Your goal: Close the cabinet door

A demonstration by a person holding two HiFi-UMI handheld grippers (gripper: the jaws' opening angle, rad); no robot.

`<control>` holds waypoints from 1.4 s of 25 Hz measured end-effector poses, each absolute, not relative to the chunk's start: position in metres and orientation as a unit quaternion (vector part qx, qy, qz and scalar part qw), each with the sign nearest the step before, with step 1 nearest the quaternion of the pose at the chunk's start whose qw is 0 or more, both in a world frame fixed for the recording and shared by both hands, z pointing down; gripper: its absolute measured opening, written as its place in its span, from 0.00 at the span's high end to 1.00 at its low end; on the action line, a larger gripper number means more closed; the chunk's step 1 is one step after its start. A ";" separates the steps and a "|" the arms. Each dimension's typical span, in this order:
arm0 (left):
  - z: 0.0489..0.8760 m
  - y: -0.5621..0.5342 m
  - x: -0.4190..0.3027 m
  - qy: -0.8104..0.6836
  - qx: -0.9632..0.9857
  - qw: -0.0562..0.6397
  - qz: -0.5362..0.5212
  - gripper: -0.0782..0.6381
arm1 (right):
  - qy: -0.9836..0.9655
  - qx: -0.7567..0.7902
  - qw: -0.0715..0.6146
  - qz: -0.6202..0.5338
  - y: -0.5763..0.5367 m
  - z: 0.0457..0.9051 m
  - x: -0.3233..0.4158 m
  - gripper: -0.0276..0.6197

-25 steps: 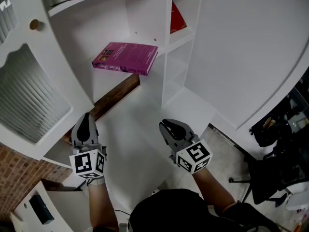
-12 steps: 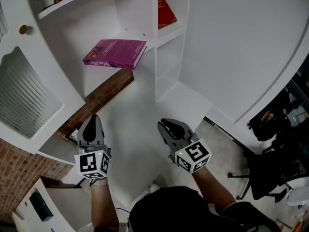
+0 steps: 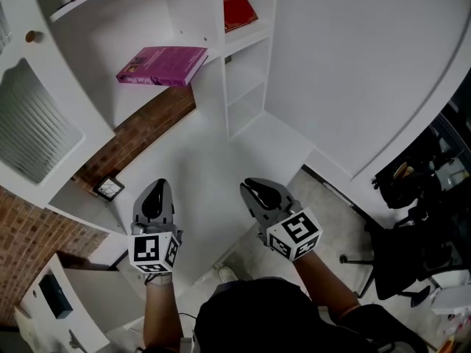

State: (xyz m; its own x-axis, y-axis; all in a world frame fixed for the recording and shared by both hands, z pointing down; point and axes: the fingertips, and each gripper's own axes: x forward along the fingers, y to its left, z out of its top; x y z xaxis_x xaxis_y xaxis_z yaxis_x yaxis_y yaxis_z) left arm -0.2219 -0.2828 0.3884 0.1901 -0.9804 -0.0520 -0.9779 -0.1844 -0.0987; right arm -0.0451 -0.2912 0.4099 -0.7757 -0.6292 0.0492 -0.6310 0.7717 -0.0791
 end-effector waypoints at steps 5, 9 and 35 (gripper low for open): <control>0.409 -0.258 -0.183 0.626 -0.779 0.039 -0.021 0.88 | -0.944 0.324 0.021 0.050 -0.270 0.419 -0.027 0.88; 0.425 -0.239 -0.161 0.621 -0.783 0.025 -0.032 0.88 | -0.947 0.317 0.031 0.053 -0.253 0.429 -0.017 0.88; 0.481 -0.194 -0.111 0.596 -0.800 -0.039 -0.054 0.88 | -0.954 0.281 0.079 0.066 -0.208 0.469 0.002 0.88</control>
State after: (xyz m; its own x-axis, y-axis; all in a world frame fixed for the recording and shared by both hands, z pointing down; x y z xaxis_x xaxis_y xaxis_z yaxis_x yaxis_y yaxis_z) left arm -0.1108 -0.1937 0.4810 0.2826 -0.9500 0.1329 -0.9584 -0.2853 -0.0017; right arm 0.0021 -0.2077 0.4692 -0.8302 -0.5250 0.1875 -0.5458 0.8339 -0.0817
